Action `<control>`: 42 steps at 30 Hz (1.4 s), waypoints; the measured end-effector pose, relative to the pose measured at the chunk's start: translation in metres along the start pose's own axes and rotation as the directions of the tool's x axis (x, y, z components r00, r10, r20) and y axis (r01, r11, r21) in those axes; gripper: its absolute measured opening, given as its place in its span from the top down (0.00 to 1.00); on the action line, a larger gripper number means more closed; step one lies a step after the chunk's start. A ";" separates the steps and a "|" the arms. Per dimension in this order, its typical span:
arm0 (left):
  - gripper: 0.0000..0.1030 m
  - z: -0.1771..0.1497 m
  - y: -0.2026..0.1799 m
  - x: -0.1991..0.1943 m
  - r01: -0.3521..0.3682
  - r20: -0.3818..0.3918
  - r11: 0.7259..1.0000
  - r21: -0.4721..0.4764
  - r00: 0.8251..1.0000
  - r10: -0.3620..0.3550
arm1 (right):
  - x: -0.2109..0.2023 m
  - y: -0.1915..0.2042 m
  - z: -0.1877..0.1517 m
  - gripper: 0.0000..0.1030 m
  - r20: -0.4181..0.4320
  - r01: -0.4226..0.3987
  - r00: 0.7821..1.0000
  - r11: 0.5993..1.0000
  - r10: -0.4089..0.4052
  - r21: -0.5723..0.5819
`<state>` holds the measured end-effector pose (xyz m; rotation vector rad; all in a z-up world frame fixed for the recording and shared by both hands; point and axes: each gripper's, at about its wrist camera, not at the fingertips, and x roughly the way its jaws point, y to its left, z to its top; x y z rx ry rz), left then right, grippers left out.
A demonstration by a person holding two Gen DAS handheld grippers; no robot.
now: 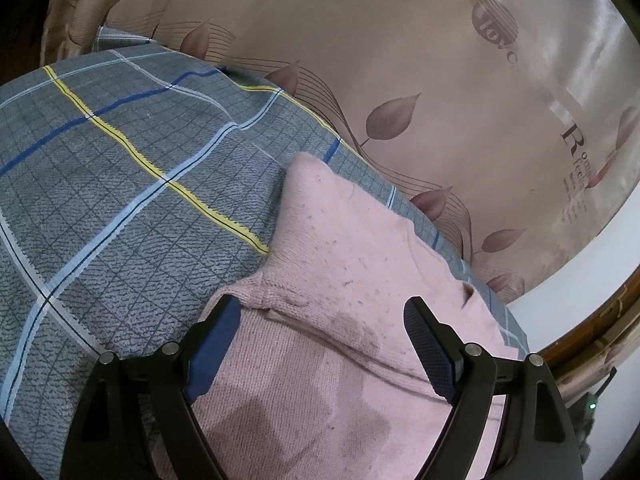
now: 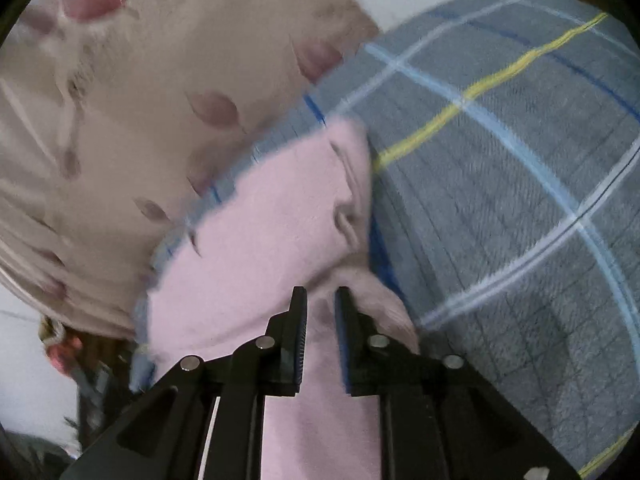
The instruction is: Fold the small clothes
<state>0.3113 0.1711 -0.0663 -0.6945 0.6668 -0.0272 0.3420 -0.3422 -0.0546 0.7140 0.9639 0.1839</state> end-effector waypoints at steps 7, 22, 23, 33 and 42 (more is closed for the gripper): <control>0.18 -0.011 -0.012 -0.027 -0.021 -0.023 0.997 0.080 0.999 0.023 | -0.052 0.016 -0.031 0.81 0.036 0.012 0.999 0.996 -0.009 -0.091; 0.18 -0.086 0.032 -0.160 0.036 -0.248 0.974 0.221 0.969 0.020 | -0.144 -0.016 -0.155 0.42 0.002 0.088 0.996 0.962 -0.090 -0.257; 0.18 -0.092 0.037 -0.160 0.043 -0.264 0.977 0.208 0.964 0.014 | -0.145 -0.018 -0.157 0.42 0.011 0.074 0.997 0.966 -0.074 -0.248; 0.48 -0.104 0.037 -0.163 0.168 -0.327 0.973 0.158 0.939 -0.109 | -0.139 -0.019 -0.169 0.49 -0.043 -0.090 0.996 0.973 0.083 -0.213; 0.74 -0.098 0.058 -0.165 0.182 -0.343 0.978 0.098 0.929 -0.139 | -0.127 -0.043 -0.167 0.91 -0.132 -0.237 0.965 0.969 0.226 -0.075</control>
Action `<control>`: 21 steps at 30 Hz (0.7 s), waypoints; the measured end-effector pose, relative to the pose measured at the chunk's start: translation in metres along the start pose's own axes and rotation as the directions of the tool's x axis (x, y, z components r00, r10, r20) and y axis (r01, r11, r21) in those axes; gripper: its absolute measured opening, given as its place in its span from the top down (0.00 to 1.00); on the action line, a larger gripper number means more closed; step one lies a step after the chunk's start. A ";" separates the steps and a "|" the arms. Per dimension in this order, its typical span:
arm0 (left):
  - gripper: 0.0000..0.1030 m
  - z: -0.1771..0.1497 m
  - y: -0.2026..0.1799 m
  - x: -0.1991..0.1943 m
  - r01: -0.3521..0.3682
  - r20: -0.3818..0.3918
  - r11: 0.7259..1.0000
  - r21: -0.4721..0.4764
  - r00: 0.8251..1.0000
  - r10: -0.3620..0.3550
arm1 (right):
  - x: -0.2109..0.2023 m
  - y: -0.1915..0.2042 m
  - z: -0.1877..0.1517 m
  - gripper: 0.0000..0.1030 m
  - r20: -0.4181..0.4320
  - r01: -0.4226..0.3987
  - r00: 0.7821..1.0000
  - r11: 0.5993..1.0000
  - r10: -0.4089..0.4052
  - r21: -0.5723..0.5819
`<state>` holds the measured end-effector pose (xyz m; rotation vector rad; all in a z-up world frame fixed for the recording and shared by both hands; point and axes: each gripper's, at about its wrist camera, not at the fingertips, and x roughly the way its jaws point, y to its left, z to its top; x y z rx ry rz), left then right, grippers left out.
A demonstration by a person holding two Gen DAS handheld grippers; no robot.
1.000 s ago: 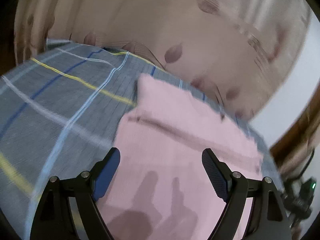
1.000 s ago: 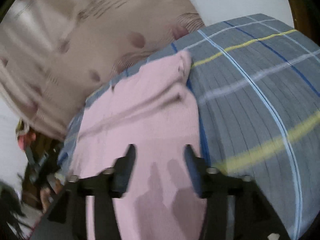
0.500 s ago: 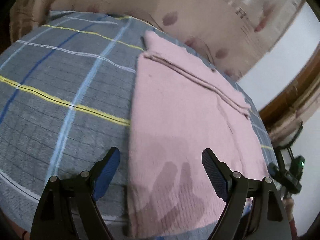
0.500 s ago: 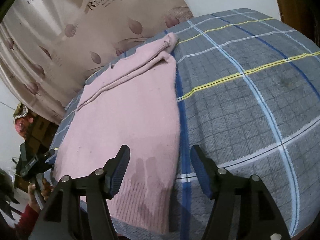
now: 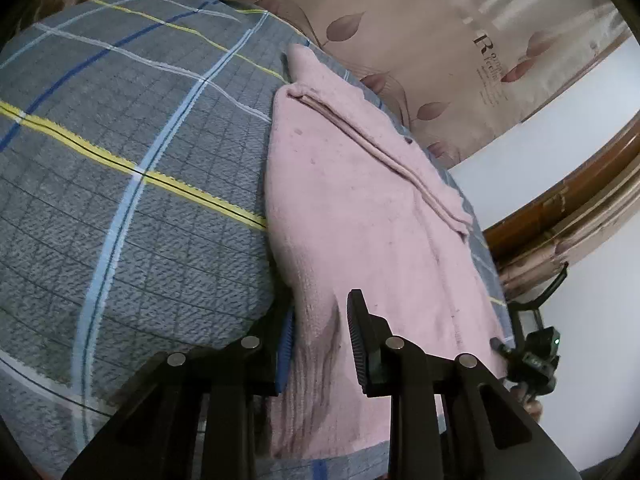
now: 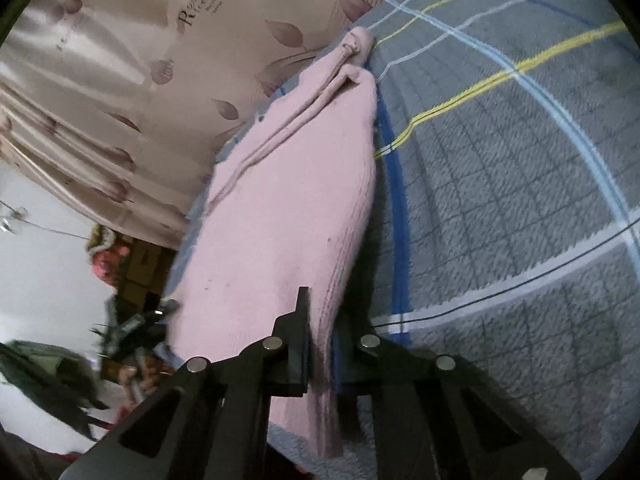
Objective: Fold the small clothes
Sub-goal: 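Grasp the sweater hem with the right tool while the left tool grasps it too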
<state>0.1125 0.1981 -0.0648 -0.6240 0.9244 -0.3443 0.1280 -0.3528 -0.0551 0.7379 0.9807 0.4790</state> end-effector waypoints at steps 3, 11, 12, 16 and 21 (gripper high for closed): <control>0.73 0.001 -0.006 0.001 -0.034 -0.021 0.999 0.042 0.999 0.035 | 0.001 -0.004 0.001 0.91 -0.023 -0.059 0.998 0.998 0.060 0.030; 0.30 0.007 -0.023 0.013 0.048 -0.061 0.995 0.083 0.997 -0.043 | 0.014 -0.002 0.008 0.91 -0.100 -0.077 0.992 0.996 0.080 0.033; 0.31 0.007 -0.027 0.015 0.035 -0.064 0.994 0.106 0.998 -0.028 | 0.018 0.001 0.008 0.91 -0.101 -0.070 0.992 0.997 0.072 0.019; 0.91 0.002 -0.028 0.027 -0.029 -0.077 0.993 0.110 0.996 0.038 | 0.022 0.008 0.002 0.94 -0.094 -0.029 0.995 0.999 0.026 -0.029; 0.91 0.001 -0.029 0.023 -0.013 -0.052 0.993 0.113 0.998 0.019 | 0.018 0.011 -0.001 0.94 -0.068 -0.006 0.998 0.999 0.004 -0.043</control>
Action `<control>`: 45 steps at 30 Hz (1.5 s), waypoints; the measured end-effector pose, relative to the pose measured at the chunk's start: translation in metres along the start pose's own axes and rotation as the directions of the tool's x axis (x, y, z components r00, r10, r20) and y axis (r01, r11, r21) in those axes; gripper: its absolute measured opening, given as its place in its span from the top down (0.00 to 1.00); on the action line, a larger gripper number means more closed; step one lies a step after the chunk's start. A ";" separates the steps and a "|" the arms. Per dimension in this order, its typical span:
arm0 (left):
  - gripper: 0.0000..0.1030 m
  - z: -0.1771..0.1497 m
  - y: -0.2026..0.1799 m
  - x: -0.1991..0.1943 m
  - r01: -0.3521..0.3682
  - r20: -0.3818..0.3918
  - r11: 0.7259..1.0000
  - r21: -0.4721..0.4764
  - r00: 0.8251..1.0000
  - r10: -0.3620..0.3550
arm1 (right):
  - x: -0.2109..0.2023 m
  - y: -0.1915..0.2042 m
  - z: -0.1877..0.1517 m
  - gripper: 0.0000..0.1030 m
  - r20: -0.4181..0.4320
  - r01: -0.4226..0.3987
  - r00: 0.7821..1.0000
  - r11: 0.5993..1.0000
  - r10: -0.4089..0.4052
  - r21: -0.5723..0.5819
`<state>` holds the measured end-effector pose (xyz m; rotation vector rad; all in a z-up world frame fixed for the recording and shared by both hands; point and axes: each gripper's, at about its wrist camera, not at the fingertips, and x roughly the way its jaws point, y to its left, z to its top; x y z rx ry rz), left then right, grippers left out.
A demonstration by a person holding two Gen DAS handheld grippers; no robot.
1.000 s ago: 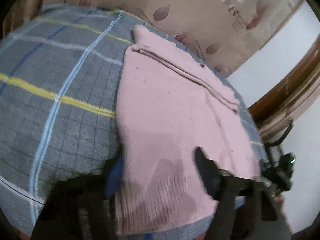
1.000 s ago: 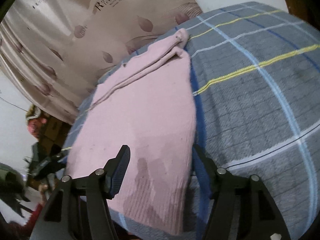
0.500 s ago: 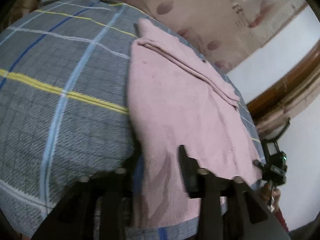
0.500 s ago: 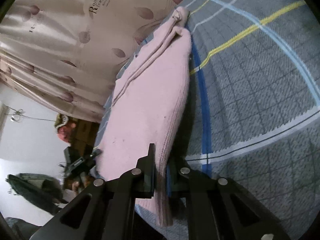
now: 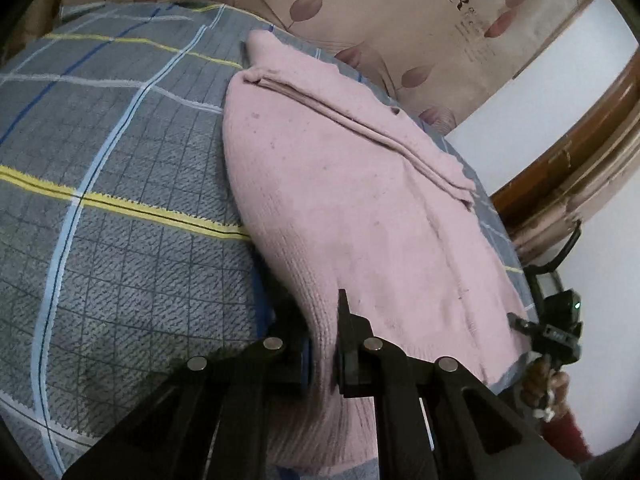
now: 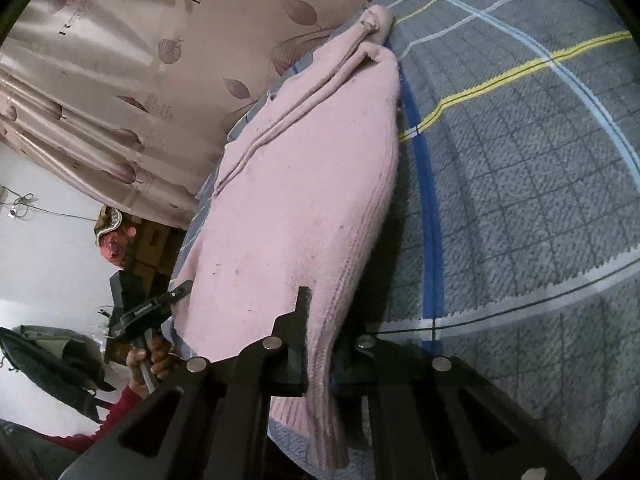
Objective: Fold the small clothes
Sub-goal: 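Grasp the sweater hem with the right tool while the left tool grasps it too, then lift the hem with both tools and fold it toward the collar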
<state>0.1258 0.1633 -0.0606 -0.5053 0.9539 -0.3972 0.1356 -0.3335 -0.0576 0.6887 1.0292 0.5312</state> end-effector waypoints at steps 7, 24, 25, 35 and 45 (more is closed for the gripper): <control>0.90 0.002 -0.001 -0.003 -0.050 -0.007 0.996 0.068 0.999 0.050 | 0.001 -0.004 0.002 0.94 -0.018 -0.024 1.000 1.000 0.024 0.002; 0.59 0.001 -0.022 0.003 -0.109 0.005 0.988 0.110 0.994 0.109 | 0.005 -0.003 0.005 0.93 -0.016 0.000 1.000 0.999 0.001 0.041; 0.59 -0.001 -0.025 0.003 -0.140 0.021 0.980 0.138 0.990 0.139 | 0.005 -0.003 0.004 0.93 -0.015 0.001 1.000 0.999 0.000 0.037; 0.88 -0.012 -0.045 0.009 -0.304 0.078 0.914 0.267 0.953 0.294 | 0.006 0.000 0.004 0.96 -0.021 0.019 1.000 0.999 -0.018 0.033; 0.89 -0.009 -0.049 0.006 -0.301 0.092 0.920 0.252 0.953 0.287 | 0.006 0.006 0.008 0.95 0.002 -0.012 1.000 1.000 0.012 0.029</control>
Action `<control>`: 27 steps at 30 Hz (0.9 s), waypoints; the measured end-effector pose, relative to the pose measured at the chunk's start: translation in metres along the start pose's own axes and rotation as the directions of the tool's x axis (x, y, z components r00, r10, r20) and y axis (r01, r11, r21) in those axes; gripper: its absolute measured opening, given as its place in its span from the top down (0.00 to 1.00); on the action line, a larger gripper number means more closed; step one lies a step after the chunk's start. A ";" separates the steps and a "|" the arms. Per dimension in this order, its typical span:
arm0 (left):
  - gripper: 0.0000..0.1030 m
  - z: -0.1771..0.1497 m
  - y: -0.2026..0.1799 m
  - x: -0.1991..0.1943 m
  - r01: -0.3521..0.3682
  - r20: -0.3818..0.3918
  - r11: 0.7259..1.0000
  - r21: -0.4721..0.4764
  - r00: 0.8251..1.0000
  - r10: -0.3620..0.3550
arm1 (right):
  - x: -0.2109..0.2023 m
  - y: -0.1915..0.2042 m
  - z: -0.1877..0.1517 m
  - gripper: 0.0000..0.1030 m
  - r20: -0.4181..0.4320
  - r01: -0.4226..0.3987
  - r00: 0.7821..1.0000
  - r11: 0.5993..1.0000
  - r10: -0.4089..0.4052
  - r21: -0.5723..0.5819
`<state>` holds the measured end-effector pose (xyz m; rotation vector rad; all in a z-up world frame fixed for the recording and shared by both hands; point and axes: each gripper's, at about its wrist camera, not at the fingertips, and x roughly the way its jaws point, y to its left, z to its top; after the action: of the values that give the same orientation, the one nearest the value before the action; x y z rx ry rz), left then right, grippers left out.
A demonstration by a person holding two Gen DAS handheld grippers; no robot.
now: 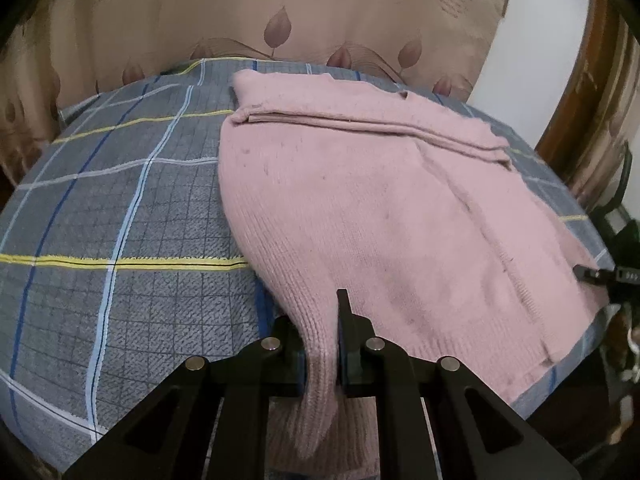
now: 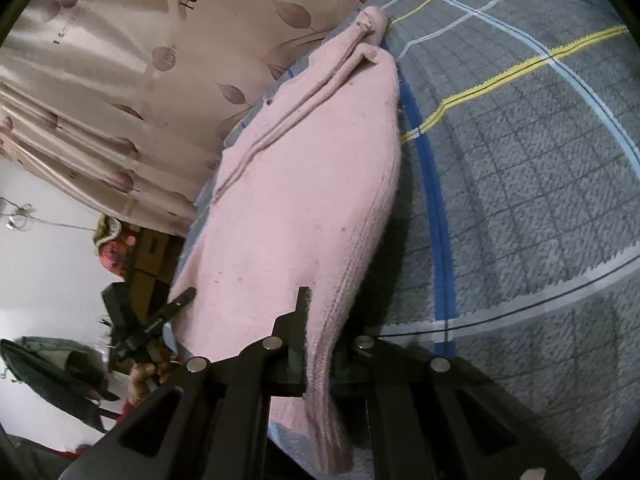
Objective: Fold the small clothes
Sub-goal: 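Lift the hem with both tools and fold it toward the collar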
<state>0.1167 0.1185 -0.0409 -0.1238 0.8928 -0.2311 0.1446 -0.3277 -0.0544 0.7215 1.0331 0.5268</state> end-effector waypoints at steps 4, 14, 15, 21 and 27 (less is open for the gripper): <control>0.89 0.007 0.007 -0.007 0.056 0.017 0.997 -0.052 0.998 -0.055 | -0.006 0.006 0.004 0.95 0.015 -0.046 0.999 0.999 0.046 0.001; 0.89 0.035 0.010 -0.021 0.140 0.059 0.984 -0.111 0.989 -0.134 | -0.022 0.037 0.031 0.95 0.050 -0.105 0.993 0.992 0.108 -0.064; 0.89 0.039 0.011 -0.023 0.153 0.069 0.981 -0.120 0.987 -0.145 | -0.023 0.040 0.035 0.95 0.052 -0.113 0.992 0.991 0.116 -0.068; 0.89 0.073 0.019 -0.028 0.199 0.110 0.965 -0.172 0.977 -0.182 | -0.028 0.054 0.072 0.95 0.068 -0.142 0.987 0.985 0.148 -0.095; 0.89 0.126 0.035 -0.017 0.213 0.151 0.946 -0.243 0.972 -0.180 | -0.021 0.062 0.131 0.95 0.090 -0.136 0.985 0.984 0.146 -0.113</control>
<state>0.2100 0.1579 0.0435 -0.4668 0.7808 -0.2893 0.2496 -0.3389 0.0466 0.7222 0.8605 0.6578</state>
